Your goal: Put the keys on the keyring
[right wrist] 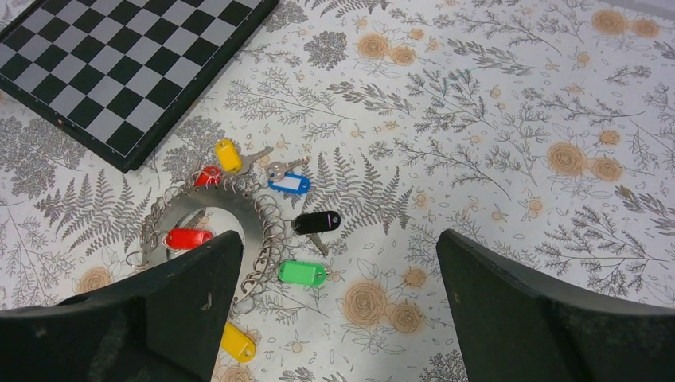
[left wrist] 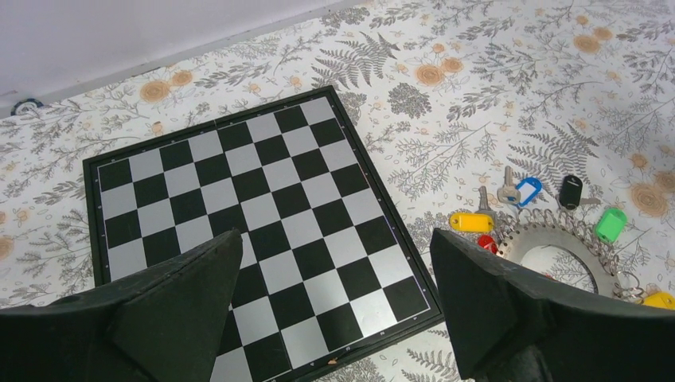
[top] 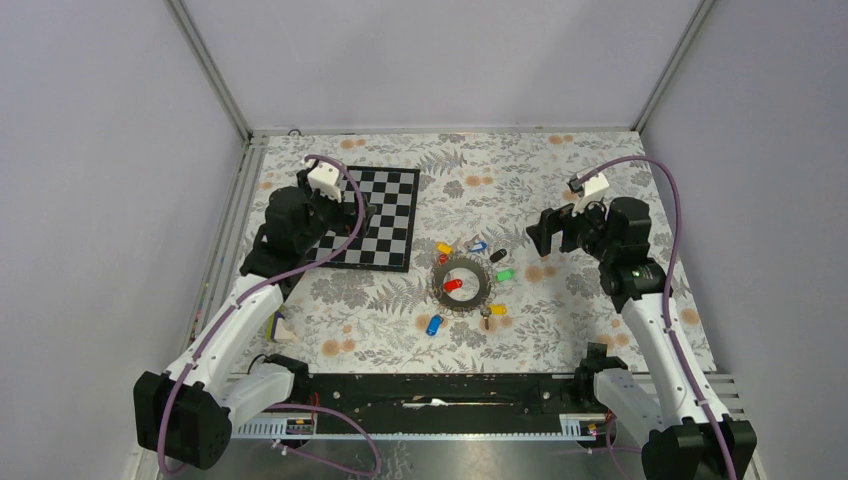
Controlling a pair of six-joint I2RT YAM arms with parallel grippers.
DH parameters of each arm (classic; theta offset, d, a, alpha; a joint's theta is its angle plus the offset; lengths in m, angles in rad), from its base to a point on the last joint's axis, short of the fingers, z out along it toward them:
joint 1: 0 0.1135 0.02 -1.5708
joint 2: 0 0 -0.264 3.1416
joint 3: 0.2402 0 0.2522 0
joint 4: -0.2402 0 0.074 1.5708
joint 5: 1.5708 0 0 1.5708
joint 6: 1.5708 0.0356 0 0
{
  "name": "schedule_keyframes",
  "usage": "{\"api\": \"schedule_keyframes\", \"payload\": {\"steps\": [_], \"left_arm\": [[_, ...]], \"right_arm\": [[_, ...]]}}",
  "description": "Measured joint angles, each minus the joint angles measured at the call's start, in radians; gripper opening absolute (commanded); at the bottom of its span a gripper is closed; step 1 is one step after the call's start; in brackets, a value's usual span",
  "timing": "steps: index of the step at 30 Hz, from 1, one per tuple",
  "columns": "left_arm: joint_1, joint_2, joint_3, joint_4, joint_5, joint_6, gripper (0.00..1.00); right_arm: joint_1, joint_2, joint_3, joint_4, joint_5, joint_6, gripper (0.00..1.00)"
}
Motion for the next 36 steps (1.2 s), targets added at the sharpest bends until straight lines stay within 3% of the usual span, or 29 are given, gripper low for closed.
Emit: {"api": "schedule_keyframes", "payload": {"steps": [36], "left_arm": [[0.015, -0.060, -0.001, -0.040, 0.016, 0.000, 0.99]], "right_arm": [[0.000, -0.080, 0.000, 0.000, 0.024, 0.025, 1.00]]}}
